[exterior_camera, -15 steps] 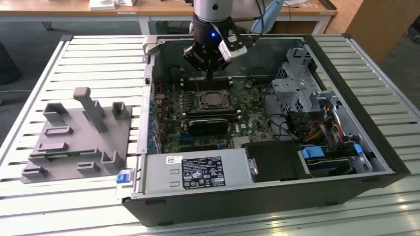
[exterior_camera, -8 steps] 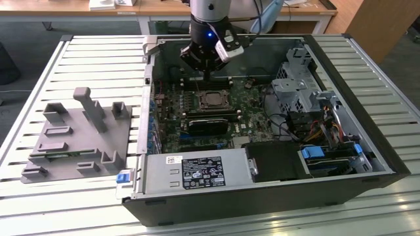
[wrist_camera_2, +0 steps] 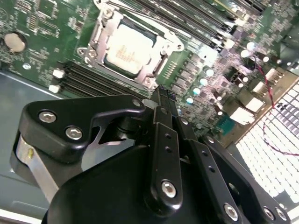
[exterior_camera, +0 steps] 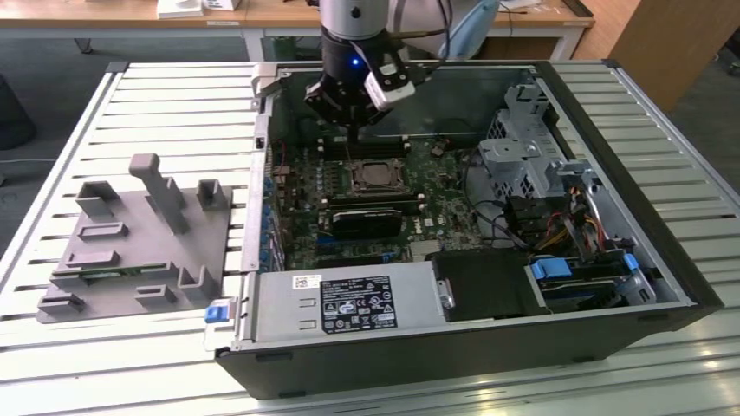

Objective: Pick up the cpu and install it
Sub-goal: 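Install the first cpu locking lever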

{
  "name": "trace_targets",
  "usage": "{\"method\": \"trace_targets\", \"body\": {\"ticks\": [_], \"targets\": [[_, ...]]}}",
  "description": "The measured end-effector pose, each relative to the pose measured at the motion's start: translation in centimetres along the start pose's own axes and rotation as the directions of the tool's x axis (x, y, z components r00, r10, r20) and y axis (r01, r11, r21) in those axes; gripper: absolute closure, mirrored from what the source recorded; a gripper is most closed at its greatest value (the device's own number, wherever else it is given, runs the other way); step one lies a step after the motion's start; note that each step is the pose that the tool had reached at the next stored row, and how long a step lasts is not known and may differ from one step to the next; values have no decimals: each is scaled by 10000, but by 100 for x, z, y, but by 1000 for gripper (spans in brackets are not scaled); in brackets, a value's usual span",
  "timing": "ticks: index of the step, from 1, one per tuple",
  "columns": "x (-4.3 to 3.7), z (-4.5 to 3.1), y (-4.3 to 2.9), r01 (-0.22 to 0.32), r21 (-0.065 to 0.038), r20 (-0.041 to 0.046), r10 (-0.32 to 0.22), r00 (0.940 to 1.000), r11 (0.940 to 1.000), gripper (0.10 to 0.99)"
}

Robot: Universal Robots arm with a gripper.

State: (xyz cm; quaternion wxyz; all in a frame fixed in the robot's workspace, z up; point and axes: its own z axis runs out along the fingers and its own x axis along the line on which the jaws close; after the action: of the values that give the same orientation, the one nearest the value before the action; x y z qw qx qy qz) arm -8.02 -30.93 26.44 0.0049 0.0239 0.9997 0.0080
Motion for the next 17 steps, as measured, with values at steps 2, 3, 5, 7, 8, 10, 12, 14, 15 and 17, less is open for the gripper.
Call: {"method": "trace_targets", "body": {"ticks": [2, 3, 5, 7, 8, 10, 12, 14, 15, 17], "targets": [[44, 3, -2, 7, 0, 0, -7, 10000, 10000, 980], [67, 5, -3, 11, 0, 0, -11, 10000, 10000, 980], [103, 12, -1, 16, -3, 2, -16, 10000, 10000, 980], [132, 16, 9, 20, 1, -1, -20, 10000, 10000, 980], [146, 19, 14, 22, 0, -1, -22, 10000, 10000, 980], [177, 26, 25, 24, 0, 0, -24, 10000, 10000, 980], [204, 32, 38, 23, 1, -1, -23, 10000, 10000, 980], [225, 39, 62, 26, 0, -1, -26, 10000, 10000, 980], [233, 44, 78, 28, 1, -1, -28, 10000, 10000, 980], [247, 54, 110, 31, 0, -1, -31, 10000, 10000, 980]]}}
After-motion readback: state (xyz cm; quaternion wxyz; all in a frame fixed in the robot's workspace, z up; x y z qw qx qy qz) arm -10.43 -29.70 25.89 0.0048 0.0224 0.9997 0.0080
